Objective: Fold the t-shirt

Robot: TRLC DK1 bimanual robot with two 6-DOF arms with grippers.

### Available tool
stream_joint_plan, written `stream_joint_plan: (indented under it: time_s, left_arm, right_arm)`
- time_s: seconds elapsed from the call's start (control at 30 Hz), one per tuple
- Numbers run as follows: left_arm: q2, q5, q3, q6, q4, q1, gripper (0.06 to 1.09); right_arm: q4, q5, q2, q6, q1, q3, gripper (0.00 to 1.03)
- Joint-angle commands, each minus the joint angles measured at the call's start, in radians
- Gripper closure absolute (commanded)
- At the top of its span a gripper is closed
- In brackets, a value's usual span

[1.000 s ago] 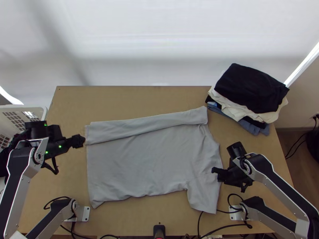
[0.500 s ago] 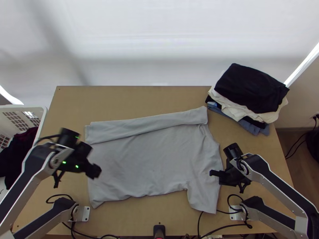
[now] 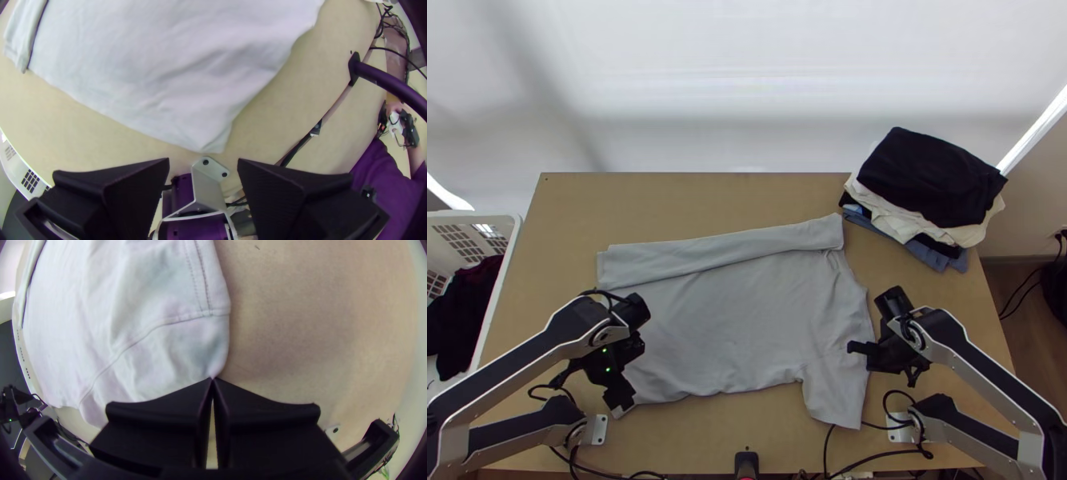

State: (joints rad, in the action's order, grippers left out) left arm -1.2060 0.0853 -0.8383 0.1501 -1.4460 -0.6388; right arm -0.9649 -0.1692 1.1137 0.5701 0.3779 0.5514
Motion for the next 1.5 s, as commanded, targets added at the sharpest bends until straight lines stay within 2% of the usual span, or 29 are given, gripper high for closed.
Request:
stream_joint_plan:
  time_s: [0.0,0.43,0.8,0.83,0.9,1.1,1.13,1.2,1.23,1.47]
  left_arm:
    - [-0.052,0.002,0.025,-0.018,-0.014,-0.007,0.32]
    - [-0.316,0.021,0.025,-0.026,-0.008,-0.105,0.33]
    - [-0.383,0.010,0.045,-0.004,0.072,-0.119,0.33]
    - [-0.385,0.008,0.047,-0.004,0.072,-0.117,0.42]
    - [-0.383,0.010,0.045,-0.003,0.075,-0.116,0.68]
    - [-0.394,0.007,0.053,-0.004,0.091,-0.107,0.71]
    - [-0.394,0.002,0.054,-0.004,0.098,-0.108,0.75]
    - [-0.395,-0.018,0.059,-0.004,0.113,-0.105,0.97]
    - [-0.399,-0.025,0.062,-0.004,0.127,-0.101,1.01]
    - [-0.379,-0.047,0.065,0.002,0.154,-0.065,1.04]
  right_arm:
    - [0.008,-0.003,0.031,-0.009,0.010,0.001,1.00]
    - [0.012,-0.003,0.046,-0.012,0.004,0.031,1.00]
    - [0.012,-0.003,0.029,-0.044,-0.027,0.036,1.00]
    - [0.012,-0.003,0.028,-0.045,-0.028,0.038,1.00]
    - [0.012,-0.003,0.026,-0.045,-0.031,0.045,1.00]
    - [0.002,-0.003,0.008,-0.055,-0.040,0.061,1.00]
    - [0.000,-0.001,0.003,-0.058,-0.047,0.064,1.00]
    - [-0.009,-0.001,-0.008,-0.061,-0.051,0.071,1.00]
    - [-0.014,-0.001,-0.014,-0.062,-0.054,0.076,1.00]
    - [-0.040,-0.001,-0.052,-0.081,-0.065,0.076,1.00]
